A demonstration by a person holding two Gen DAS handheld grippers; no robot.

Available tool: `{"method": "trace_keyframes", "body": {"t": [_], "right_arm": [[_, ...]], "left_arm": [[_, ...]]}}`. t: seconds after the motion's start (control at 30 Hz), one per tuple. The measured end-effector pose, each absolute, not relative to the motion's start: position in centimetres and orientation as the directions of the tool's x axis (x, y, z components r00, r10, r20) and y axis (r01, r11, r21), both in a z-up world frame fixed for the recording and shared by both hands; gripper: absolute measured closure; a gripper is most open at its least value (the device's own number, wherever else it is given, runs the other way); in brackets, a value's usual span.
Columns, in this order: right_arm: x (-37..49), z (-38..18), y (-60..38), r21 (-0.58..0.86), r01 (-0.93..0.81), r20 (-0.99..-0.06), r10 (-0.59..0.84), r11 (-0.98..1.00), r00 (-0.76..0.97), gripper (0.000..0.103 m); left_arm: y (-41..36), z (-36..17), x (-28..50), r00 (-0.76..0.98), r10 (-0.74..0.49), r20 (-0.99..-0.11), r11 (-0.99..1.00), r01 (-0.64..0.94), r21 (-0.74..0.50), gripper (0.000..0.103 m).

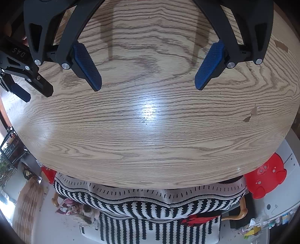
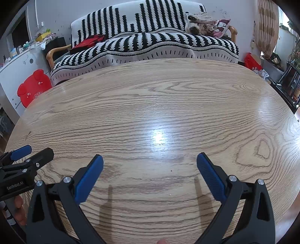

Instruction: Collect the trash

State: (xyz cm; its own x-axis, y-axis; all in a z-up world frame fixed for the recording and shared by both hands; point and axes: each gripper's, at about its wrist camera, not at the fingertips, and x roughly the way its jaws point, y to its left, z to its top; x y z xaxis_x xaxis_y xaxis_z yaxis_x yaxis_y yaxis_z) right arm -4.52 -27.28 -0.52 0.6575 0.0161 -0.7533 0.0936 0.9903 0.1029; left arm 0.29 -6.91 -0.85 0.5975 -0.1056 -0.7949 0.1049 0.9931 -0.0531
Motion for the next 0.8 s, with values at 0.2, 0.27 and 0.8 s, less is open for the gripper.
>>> {"method": "trace_keyframes", "body": {"t": [0.2,0.27,0.8], "right_arm": [[-4.56,-0.67,-27.20,0.102,0.095,-0.755,0.014,0.990,0.656,0.007],[-4.57,-0.67,-27.22,0.103,0.095,-0.755,0.015,0.990,0.656,0.007],[-4.69,-1.00,-27.24,0.100,0.093,-0.758,0.015,0.991,0.652,0.007]], "left_arm": [[-6.97,-0.85,0.21,0.598,-0.106,-0.795,0.993,0.108,-0.051,0.007],[-7.11,-0.83,0.13,0.597,-0.106,-0.795,0.993,0.108,-0.051,0.007],[-7.32,-0.88,0.12,0.595,-0.110,-0.797,0.992,0.113,-0.053,0.007]]}}
